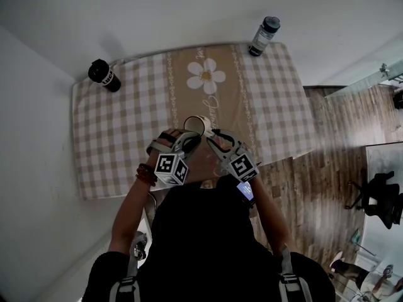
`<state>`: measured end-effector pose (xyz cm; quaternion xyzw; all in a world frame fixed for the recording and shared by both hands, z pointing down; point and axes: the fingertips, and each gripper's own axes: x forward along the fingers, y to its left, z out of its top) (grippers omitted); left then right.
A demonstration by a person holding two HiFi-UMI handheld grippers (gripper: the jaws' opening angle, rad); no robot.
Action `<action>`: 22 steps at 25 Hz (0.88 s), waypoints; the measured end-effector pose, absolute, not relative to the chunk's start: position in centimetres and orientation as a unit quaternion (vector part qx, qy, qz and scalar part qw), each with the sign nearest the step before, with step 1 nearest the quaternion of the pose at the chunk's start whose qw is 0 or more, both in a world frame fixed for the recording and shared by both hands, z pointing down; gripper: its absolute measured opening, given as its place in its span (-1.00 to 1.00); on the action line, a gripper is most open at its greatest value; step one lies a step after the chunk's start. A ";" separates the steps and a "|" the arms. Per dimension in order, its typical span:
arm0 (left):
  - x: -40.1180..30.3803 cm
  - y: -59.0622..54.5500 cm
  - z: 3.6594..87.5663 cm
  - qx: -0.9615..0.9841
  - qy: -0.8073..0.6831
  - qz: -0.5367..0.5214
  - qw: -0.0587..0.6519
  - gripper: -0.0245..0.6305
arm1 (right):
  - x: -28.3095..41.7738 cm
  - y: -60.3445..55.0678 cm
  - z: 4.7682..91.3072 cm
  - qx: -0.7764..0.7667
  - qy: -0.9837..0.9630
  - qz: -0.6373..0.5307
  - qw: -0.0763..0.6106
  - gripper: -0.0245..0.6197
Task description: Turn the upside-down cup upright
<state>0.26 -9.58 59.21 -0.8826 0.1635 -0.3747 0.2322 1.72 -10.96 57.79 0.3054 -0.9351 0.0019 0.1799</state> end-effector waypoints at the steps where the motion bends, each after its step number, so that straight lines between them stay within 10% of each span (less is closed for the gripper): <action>1: 0.2 -9.7 58.9 -0.890 0.170 -0.362 0.218 -0.77 | 1.9 -11.1 57.1 0.307 -0.938 0.005 0.161 -0.53; 17: -1.9 -10.1 48.2 -0.961 0.232 -0.118 0.089 -0.78 | 3.9 -13.2 54.3 0.263 -0.937 0.221 -0.061 -0.28; 22: -1.6 -9.2 47.1 -0.962 0.223 -0.113 0.106 -0.78 | 1.8 -13.1 52.9 0.146 -0.928 0.307 -0.153 0.45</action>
